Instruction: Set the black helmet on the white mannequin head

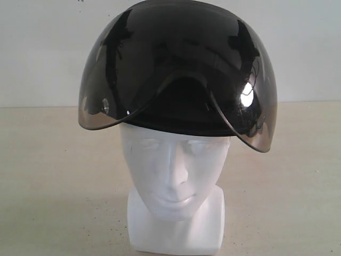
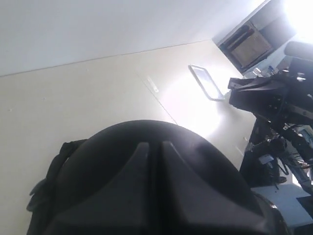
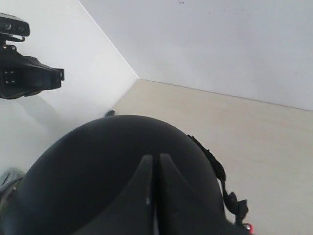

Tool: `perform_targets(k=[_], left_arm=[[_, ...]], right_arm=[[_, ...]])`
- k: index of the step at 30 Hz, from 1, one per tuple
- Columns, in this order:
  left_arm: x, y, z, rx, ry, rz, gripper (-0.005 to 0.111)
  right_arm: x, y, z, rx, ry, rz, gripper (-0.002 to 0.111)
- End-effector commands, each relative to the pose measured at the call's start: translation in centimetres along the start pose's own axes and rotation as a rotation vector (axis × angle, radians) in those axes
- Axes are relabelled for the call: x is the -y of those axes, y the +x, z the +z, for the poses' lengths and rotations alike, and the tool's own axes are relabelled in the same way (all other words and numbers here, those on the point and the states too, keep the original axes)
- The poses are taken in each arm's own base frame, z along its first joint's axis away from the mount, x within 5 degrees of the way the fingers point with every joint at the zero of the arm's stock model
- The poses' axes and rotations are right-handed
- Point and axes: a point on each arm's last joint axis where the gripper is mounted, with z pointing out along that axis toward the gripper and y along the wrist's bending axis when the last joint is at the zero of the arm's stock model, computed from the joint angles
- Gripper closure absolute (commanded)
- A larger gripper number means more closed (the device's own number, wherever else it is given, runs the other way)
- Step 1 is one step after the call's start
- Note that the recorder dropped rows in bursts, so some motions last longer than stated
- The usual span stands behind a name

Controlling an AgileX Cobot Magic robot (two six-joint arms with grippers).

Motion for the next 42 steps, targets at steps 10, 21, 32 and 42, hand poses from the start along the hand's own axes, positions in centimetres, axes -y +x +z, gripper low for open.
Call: perform_targets(k=[10,21,32,42], left_arm=[[1.8,2.5,2.8,-0.132,0.025,0.108,0.102],[5.3,3.0,0.1,-0.108,-0.007,0.202,0.102],[4.8,5.9,0.9,-0.169,0.029,0.165,0.102],[5.8,7.2,2.4,-0.228,0.075,0.195,0.102]], right_arm=[[-3.1,2.5,4.4,-0.129,-0.156,-0.059,0.108],[-4.6,2.7,4.1,-0.16,-0.15,-0.091,0.108],[-6.9,3.9,5.1,-0.252,-0.177,-0.135,0.108],[-6.7,4.1,5.2,-0.282,-0.145,-0.071,0.108]])
